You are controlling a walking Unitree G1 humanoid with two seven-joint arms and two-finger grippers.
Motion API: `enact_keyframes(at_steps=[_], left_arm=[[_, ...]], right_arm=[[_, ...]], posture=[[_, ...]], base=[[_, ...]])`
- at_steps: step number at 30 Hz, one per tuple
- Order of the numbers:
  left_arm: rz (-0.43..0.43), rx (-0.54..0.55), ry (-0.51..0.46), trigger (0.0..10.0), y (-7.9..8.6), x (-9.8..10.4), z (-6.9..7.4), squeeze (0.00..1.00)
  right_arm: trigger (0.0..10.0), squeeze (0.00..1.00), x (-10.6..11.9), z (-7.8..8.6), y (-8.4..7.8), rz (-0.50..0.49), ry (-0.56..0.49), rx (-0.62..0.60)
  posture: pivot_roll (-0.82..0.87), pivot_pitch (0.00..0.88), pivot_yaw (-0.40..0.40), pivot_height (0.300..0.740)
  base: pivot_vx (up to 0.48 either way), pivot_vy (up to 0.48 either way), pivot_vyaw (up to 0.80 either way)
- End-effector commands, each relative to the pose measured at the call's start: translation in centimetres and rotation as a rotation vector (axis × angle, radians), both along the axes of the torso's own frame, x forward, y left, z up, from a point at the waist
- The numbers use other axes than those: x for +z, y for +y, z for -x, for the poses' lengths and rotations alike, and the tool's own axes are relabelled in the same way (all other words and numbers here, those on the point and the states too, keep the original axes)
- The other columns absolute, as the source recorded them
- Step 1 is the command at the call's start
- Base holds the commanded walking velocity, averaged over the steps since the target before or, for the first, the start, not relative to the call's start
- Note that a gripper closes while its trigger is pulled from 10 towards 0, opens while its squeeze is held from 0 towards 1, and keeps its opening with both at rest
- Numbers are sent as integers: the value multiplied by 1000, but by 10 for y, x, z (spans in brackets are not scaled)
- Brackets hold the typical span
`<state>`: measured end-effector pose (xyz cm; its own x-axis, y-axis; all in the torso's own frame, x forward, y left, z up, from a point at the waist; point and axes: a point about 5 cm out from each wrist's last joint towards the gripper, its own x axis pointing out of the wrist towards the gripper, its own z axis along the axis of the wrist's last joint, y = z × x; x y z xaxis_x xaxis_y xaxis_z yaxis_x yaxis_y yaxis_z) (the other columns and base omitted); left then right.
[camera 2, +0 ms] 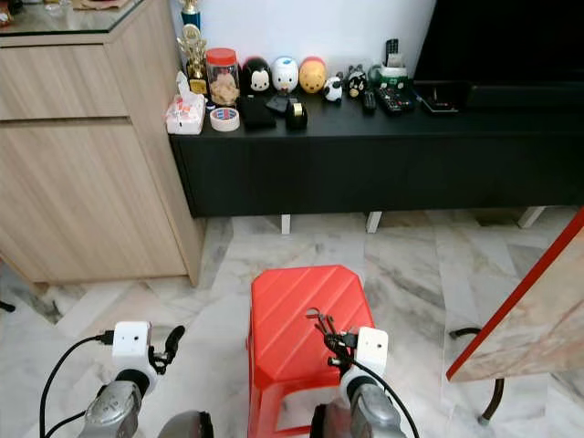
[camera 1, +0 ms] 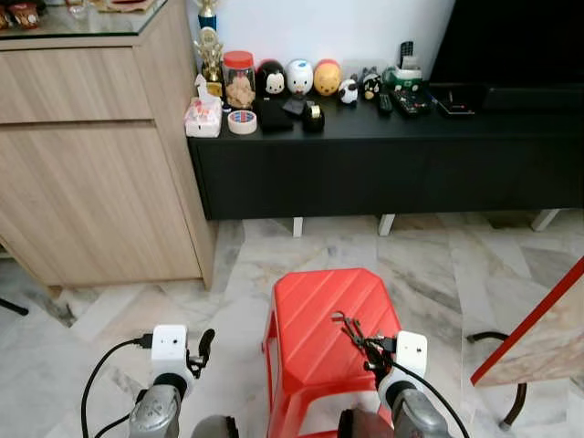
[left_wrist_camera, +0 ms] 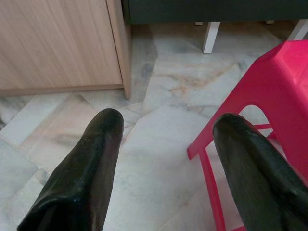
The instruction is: Hang keys on a hook
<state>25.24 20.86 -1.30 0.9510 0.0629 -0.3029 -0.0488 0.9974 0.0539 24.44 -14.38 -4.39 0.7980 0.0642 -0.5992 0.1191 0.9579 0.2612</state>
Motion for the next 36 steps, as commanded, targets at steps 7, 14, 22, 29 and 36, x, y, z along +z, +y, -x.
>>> enact_keyframes(at_steps=[7,14,22,29,36], left_arm=[[-6,6,26,10000,3,-4,5,0],[-7,3,24,10000,3,-4,5,0],[-7,1,27,10000,3,-5,6,0],[-7,0,29,10000,3,-5,7,0],[-6,0,29,10000,3,-5,6,0]], right_arm=[[10000,1000,7,-11,-10,-52,-31,-77],[10000,0,13,-17,-14,-10,-84,-81],[10000,0,17,-20,-12,17,-116,-56],[10000,0,23,-24,-12,42,-168,-53],[10000,0,21,-25,-7,60,-138,-14]], posture=[[37,43,-54,622],[39,50,-50,622],[38,58,-49,602],[39,58,-50,602],[39,62,-49,602]], base=[[0,0,0],[0,0,0],[0,0,0],[0,0,0],[0,0,0]])
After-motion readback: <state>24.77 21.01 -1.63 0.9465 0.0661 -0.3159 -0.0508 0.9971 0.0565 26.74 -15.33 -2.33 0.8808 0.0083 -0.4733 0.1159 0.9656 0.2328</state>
